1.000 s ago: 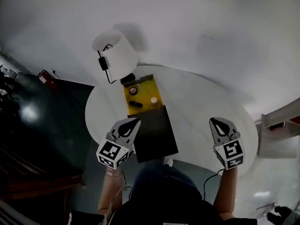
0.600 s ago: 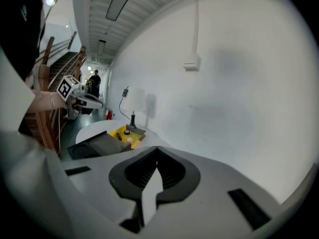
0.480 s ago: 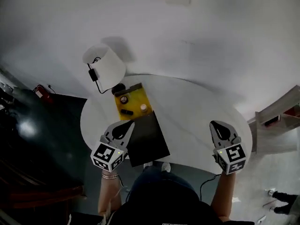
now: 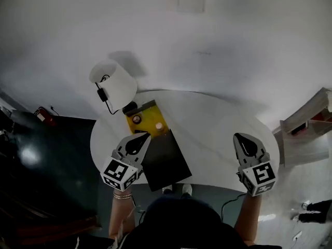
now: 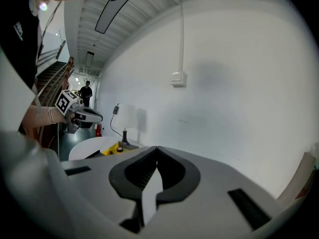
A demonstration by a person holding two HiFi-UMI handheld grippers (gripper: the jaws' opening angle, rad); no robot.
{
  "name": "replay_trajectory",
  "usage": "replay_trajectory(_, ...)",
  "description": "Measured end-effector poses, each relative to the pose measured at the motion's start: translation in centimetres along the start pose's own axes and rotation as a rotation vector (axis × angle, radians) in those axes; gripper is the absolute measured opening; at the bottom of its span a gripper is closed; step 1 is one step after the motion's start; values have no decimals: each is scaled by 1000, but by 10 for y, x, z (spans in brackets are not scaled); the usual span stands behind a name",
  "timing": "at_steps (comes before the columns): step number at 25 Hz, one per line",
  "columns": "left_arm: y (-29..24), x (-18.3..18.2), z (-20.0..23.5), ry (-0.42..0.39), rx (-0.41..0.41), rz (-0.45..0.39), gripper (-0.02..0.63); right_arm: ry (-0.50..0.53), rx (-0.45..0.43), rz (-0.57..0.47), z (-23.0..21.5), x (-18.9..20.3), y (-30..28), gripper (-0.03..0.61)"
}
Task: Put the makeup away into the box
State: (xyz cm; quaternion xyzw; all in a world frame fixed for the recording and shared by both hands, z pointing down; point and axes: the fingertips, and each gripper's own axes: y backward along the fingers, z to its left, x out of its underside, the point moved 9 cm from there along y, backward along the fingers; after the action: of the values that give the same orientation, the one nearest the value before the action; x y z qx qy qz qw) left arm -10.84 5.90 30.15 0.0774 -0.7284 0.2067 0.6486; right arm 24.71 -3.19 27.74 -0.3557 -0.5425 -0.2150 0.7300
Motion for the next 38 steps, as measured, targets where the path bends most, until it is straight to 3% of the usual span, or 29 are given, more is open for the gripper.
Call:
replay_trajectory(10, 4, -4, 26, -6, -18, -32, 17, -21, 9, -63, 10, -14, -10, 18)
replay_trajectory(17, 2, -3, 41, 7, -35, -39, 17, 11, 29, -13, 14, -13, -19, 18)
replay_trajectory(38, 5, 10, 42, 37, -6, -19, 17, 1, -3, -25, 30, -17, -30, 18)
